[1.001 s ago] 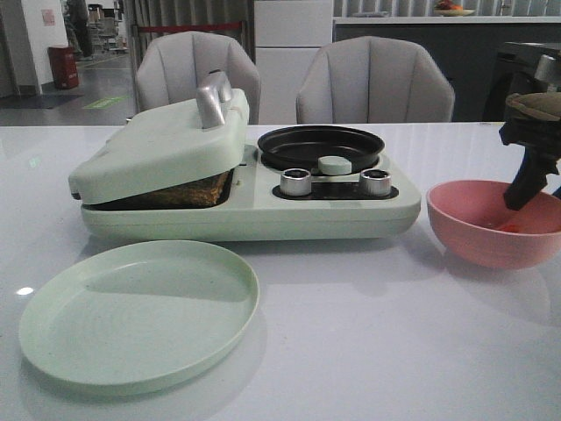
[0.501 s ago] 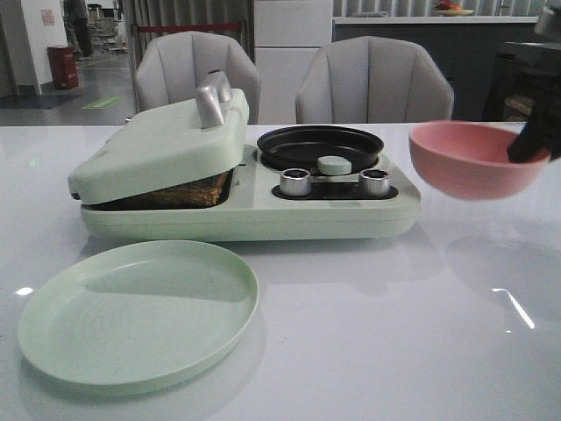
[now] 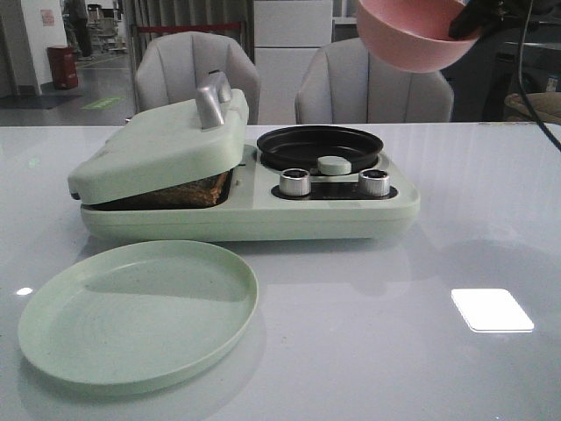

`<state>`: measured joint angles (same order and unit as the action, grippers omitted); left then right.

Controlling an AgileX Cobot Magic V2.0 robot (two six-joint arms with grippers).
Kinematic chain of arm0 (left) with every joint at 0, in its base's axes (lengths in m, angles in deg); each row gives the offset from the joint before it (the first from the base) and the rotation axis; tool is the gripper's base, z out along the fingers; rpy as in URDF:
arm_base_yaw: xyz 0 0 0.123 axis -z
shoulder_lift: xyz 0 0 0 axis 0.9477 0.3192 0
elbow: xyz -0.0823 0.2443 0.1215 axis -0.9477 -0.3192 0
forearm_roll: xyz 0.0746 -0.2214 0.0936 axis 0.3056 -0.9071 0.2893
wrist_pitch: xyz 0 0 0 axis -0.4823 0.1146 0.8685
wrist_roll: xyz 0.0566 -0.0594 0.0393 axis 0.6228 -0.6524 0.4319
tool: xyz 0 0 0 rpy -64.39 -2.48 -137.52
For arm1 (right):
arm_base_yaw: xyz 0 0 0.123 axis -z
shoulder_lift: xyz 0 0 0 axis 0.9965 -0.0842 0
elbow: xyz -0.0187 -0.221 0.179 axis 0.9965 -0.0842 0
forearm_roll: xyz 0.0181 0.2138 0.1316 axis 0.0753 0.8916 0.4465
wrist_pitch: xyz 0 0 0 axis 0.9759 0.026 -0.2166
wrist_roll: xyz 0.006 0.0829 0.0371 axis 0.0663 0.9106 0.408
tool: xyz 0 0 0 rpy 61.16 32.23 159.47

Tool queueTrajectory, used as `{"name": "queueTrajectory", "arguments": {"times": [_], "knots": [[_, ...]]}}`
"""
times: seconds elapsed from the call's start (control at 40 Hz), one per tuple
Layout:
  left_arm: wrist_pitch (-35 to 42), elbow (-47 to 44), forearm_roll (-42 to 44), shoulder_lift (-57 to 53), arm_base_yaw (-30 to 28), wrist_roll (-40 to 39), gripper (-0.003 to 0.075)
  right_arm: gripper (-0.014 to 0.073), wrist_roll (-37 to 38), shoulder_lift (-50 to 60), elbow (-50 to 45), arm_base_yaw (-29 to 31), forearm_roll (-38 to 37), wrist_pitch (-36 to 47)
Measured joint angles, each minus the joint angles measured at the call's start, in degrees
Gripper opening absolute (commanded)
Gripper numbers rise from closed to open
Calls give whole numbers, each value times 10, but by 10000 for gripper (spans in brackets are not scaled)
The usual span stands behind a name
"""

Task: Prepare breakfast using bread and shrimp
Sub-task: 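Tilt the pink bowl over the black frying pan to pour shrimp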

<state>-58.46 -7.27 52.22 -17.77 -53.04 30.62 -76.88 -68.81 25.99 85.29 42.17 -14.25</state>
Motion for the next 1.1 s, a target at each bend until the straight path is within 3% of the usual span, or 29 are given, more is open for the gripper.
{"name": "queueTrajectory", "arguments": {"times": [0.23, 0.5, 0.65, 0.88, 1.1], "knots": [[0, 0, 0, 0, 0, 0, 112, 138, -102, -24, 0, -74, 34, 153], [0, 0, 0, 0, 0, 0, 112, 138, -111, -74, 0, -159, -23, 344], [0, 0, 0, 0, 0, 0, 112, 138, -44, -103, 0, -181, -104, 396], [0, 0, 0, 0, 0, 0, 112, 138, 117, -132, -21, -183, -292, 467], [0, 0, 0, 0, 0, 0, 112, 138, 191, -158, -62, -183, -461, 643]]}}
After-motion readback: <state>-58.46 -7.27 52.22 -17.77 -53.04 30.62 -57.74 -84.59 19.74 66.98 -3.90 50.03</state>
